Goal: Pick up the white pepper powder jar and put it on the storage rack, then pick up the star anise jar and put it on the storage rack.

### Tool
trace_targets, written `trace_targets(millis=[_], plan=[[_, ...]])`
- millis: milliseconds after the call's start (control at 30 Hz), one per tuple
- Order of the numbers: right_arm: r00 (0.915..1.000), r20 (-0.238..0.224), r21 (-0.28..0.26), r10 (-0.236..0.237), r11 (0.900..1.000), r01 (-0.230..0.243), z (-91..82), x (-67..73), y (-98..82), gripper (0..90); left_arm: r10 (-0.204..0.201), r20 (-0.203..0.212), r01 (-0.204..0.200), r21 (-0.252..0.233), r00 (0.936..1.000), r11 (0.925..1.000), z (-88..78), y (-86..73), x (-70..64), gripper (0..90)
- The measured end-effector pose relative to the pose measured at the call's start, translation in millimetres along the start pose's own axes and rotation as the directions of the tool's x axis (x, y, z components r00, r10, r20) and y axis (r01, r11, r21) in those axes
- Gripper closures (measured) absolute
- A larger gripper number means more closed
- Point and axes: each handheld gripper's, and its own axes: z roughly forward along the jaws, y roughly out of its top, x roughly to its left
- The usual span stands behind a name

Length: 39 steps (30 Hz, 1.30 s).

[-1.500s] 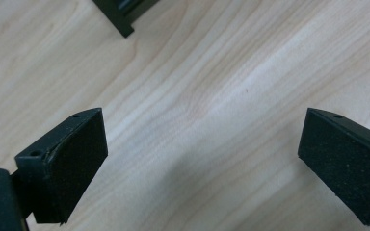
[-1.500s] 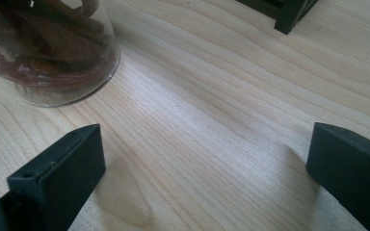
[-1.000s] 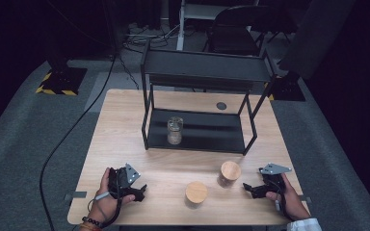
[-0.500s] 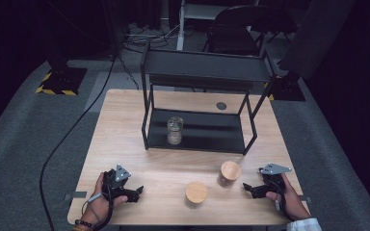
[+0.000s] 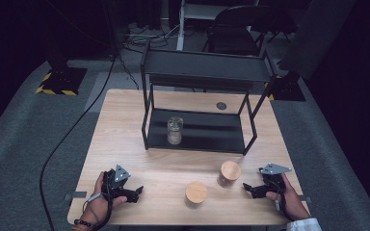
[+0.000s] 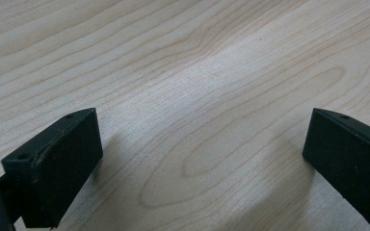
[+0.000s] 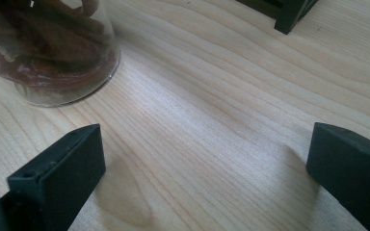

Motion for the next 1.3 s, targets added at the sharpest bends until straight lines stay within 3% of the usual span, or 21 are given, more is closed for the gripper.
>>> trace_targets(millis=[1033, 1300], plan=[[1.0000, 0.005, 0.004, 0.000, 1.000, 0.000, -0.4, 0.4, 0.3, 0.2, 0.008, 0.008, -0.008, -0.001, 0.9999, 1.0000, 0.4, 0.3, 0.9, 0.0], [0.9975, 0.041, 0.047, -0.058, 0.997, 0.056, -7.6, 0.0, 5.6, 2.3, 0.008, 0.008, -0.008, 0.000, 0.9999, 1.0000, 0.4, 0.4, 1.0, 0.0]])
